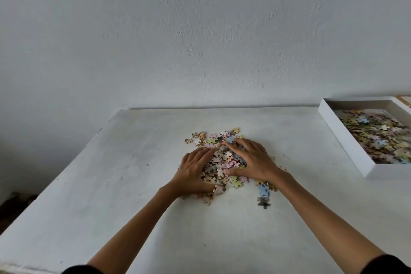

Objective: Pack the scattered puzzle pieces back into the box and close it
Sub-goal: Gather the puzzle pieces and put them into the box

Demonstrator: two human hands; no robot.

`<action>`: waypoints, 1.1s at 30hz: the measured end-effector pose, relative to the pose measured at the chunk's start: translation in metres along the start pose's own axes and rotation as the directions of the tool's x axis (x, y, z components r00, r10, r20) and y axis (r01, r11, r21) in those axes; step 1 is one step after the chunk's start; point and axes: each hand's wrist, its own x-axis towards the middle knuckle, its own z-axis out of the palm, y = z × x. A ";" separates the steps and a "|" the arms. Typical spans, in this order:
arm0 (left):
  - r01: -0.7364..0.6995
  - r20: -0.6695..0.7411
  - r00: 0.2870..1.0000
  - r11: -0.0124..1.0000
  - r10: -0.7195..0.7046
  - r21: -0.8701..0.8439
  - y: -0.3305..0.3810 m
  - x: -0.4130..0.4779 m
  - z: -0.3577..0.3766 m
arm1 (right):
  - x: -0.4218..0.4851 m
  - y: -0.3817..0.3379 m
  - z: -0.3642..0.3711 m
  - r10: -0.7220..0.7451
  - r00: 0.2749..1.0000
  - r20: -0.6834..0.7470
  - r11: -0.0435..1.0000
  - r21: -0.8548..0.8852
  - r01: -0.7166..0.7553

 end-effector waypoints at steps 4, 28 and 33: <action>0.010 -0.080 0.997 1.000 -0.008 0.026 0.003 0.001 -0.001 | -0.001 -0.007 0.002 -0.054 0.992 -0.118 0.998 -0.019 0.052; -0.300 -0.492 0.859 0.918 0.142 -0.258 0.067 0.047 -0.043 | -0.006 0.023 -0.080 0.103 0.835 -0.541 0.857 0.474 0.202; -0.397 -0.488 0.845 0.870 0.221 -0.292 0.122 0.087 -0.045 | -0.031 0.069 -0.124 0.183 0.776 -0.604 0.865 0.474 0.166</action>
